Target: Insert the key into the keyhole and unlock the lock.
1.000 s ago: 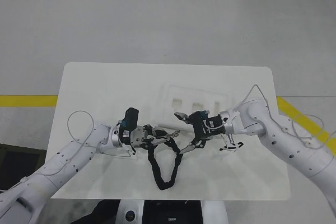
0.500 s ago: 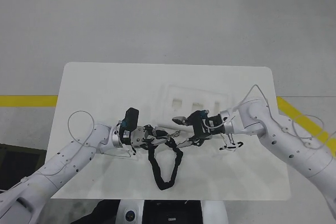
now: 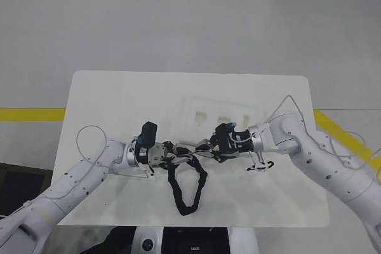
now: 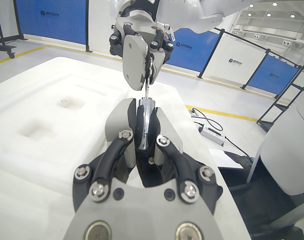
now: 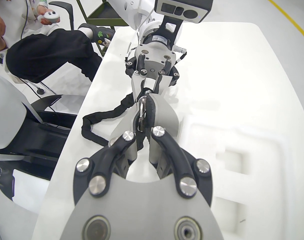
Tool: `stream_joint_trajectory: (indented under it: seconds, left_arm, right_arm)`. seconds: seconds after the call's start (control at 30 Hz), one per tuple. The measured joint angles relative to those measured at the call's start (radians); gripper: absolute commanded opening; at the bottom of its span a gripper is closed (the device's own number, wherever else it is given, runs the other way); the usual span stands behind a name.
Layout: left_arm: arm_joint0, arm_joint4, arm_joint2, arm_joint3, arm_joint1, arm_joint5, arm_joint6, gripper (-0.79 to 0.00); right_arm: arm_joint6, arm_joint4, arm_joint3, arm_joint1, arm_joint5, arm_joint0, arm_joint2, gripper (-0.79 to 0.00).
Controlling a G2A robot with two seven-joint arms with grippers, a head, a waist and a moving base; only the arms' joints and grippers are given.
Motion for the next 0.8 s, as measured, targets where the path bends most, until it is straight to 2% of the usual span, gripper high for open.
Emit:
stream_joint_trajectory:
  seconds: [0.2, 0.43, 0.67, 0.7, 0.73, 0.77, 0.8]
  left_arm:
    - [0.008, 0.016, -0.022, -0.007, 0.003, 0.0, -0.013, -0.785]
    - [0.03, 0.034, -0.065, -0.021, 0.007, 0.008, -0.042, -0.785]
    - [0.058, 0.05, -0.114, -0.052, 0.014, 0.024, -0.076, -0.785]
    - [0.062, 0.053, -0.122, -0.056, 0.016, 0.028, -0.081, -0.785]
    - [0.068, 0.056, -0.132, -0.063, 0.018, 0.031, -0.088, -0.785]
    - [0.074, 0.057, -0.14, -0.069, 0.02, 0.032, -0.093, -0.785]
    - [0.079, 0.057, -0.147, -0.073, 0.022, 0.032, -0.098, -0.785]
  right_arm:
    - [0.053, 0.099, 0.021, -0.009, 0.0, -0.002, -0.014, -0.785]
    - [0.211, 0.402, 0.098, -0.025, 0.0, 0.027, -0.059, -0.785]
    - [0.326, 0.567, 0.124, -0.041, 0.005, 0.053, -0.078, -0.785]
    - [0.336, 0.578, 0.125, -0.043, 0.007, 0.055, -0.079, -0.533]
    - [0.349, 0.59, 0.125, -0.045, 0.01, 0.058, -0.08, -0.111]
    - [0.359, 0.596, 0.126, -0.047, 0.012, 0.06, -0.08, 0.0]
    - [0.368, 0.6, 0.126, -0.049, 0.014, 0.062, -0.081, 0.0]
